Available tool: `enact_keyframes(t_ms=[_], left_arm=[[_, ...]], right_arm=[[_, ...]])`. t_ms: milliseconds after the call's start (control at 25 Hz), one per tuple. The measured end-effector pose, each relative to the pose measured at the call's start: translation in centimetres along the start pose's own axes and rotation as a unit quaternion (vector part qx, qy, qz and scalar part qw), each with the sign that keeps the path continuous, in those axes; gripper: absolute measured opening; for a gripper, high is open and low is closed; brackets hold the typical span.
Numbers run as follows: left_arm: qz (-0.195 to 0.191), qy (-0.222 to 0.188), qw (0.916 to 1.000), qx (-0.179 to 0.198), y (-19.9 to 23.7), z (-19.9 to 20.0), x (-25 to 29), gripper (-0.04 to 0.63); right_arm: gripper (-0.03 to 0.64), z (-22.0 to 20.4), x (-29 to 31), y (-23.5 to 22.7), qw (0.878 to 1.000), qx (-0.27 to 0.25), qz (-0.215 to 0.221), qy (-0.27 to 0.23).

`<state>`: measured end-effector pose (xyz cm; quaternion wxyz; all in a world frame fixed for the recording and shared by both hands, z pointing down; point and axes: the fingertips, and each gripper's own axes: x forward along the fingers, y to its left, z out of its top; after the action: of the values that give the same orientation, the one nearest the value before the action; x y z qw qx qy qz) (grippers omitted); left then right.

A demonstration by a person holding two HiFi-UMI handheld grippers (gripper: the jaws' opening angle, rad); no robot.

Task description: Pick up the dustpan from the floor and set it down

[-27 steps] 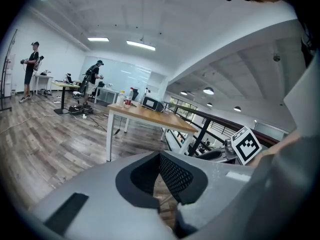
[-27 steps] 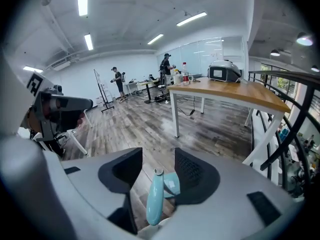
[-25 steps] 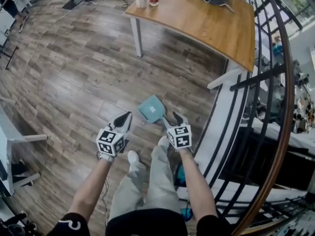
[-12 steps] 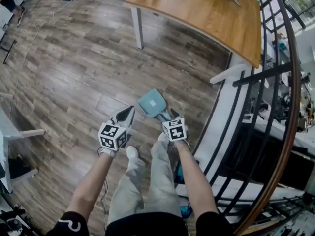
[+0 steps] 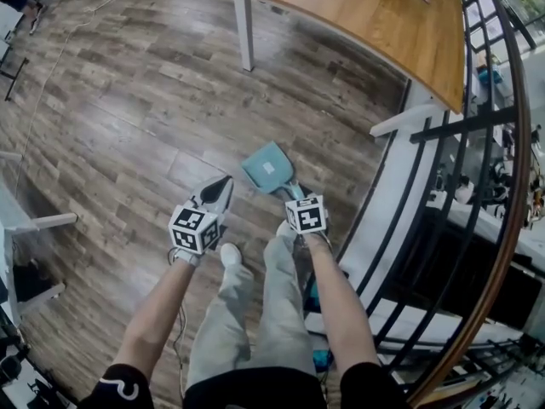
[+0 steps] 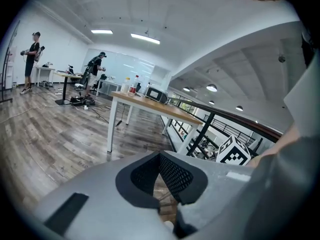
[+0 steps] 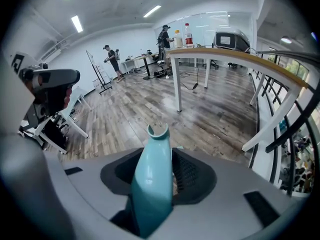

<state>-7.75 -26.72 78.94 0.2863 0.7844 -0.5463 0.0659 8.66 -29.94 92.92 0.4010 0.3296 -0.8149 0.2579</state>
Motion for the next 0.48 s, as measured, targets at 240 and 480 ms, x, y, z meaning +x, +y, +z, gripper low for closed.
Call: enact_keyframes(t_ms=[240,480], left_arm=[[0.002,0.003,0.9999,-0.01,0.9,-1.0,-0.1,-0.002],[0.004,0.001,0.9998,-0.017,1.1,-0.6,0.6,-0.002]], right_arm=[[0.117,-0.2,0.1,-0.7,1.0,0.001,-0.02,-0.002],[0.098,0.1,-0.1,-1.4,0.999,-0.008,-0.038,-0.002]])
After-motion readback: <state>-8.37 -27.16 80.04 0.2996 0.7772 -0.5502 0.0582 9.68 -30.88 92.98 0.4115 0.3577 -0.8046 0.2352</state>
